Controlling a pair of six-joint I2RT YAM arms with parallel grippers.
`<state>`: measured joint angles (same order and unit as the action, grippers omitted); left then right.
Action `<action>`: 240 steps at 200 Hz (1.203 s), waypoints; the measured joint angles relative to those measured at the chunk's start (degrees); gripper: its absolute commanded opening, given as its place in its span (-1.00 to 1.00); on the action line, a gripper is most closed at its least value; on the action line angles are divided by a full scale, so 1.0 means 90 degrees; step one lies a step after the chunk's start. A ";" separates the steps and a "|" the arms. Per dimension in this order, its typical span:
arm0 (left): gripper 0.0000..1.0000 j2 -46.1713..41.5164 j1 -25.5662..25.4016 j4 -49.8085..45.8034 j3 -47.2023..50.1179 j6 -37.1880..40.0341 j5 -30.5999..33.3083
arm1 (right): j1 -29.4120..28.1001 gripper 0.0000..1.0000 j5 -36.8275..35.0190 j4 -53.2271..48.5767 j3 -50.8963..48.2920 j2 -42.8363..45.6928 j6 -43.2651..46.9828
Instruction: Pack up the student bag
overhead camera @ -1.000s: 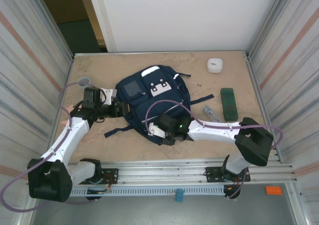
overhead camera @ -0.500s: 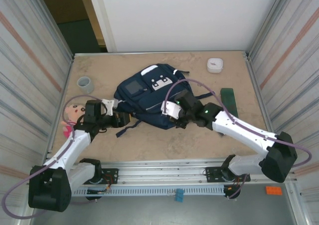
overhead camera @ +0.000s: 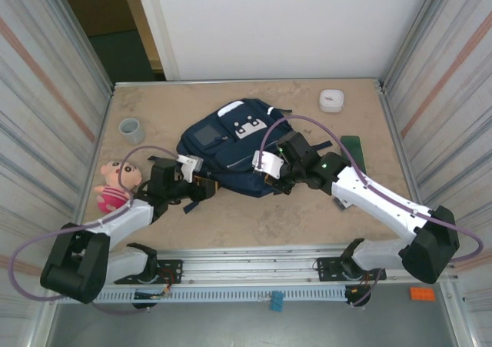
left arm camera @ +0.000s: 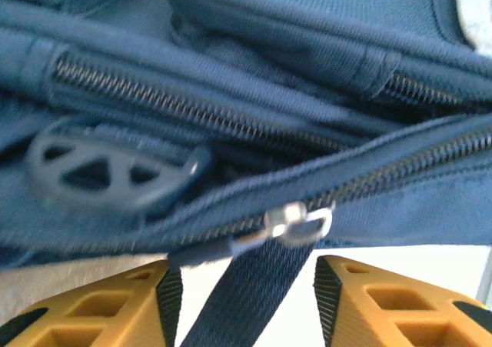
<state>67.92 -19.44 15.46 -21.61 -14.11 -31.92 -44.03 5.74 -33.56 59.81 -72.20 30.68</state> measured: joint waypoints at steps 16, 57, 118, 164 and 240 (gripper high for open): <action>-0.39 0.0151 -0.0010 0.0389 0.0000 0.0070 -0.0049 | 0.0044 -1.00 0.0036 0.0000 0.0000 0.0000 -0.0002; -1.00 0.0036 -0.0170 0.0578 -0.0002 0.0444 -0.0352 | 0.0148 -1.00 0.0005 0.0002 0.0010 -0.0010 -0.0058; -1.00 -0.1229 -0.0629 0.0012 -0.0005 0.0797 -0.0527 | 0.0131 -1.00 -0.0238 0.0029 0.0010 -0.0277 -0.0454; -0.77 -0.1489 -0.1098 -0.1243 -0.0454 0.1168 -0.0396 | 0.0005 -1.00 -0.0335 0.0393 -0.0058 -0.0476 -0.0792; 0.39 -0.1566 -0.0391 -0.0578 0.0503 0.0291 0.0753 | 0.0833 -1.00 0.1115 -0.0350 0.0107 -0.0015 -0.0066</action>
<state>53.82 -22.96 10.26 -17.08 -11.49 -25.15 -36.53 15.77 -36.71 60.77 -72.34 30.09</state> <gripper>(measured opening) 0.679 0.052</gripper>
